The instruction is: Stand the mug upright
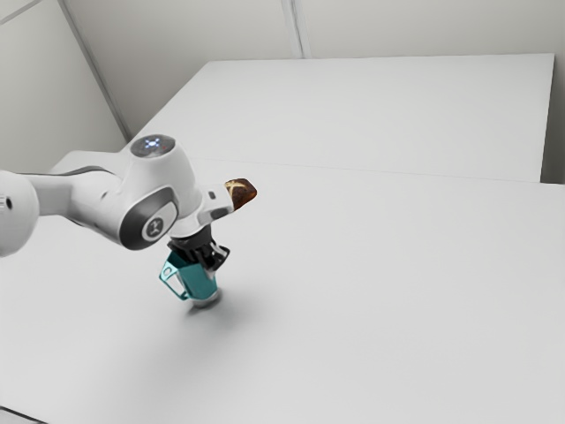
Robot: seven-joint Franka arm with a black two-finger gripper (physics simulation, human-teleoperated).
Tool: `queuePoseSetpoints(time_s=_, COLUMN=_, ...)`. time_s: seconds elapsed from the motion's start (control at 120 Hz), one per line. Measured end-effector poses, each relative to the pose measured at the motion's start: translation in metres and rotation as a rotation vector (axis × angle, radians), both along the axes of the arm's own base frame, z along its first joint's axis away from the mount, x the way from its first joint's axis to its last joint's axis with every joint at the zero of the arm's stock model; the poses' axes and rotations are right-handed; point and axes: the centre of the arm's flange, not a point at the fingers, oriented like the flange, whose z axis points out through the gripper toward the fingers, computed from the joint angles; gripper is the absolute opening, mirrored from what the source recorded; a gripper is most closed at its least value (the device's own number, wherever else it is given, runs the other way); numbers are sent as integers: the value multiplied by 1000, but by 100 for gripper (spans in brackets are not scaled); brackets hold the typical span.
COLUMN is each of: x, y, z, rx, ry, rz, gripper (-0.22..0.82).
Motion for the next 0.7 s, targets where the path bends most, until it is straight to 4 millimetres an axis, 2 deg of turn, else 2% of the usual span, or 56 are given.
queuePoseSetpoints(time_s=0.55, x=3, y=-6, z=-26, rx=-2, ry=25, rz=49, gripper=-18)
queuePoseSetpoints(time_s=0.608, x=3, y=-8, z=-27, rx=-4, ry=26, rz=49, gripper=-13)
queuePoseSetpoints(time_s=0.7, x=3, y=-9, z=-27, rx=-9, ry=25, rz=51, gripper=2)
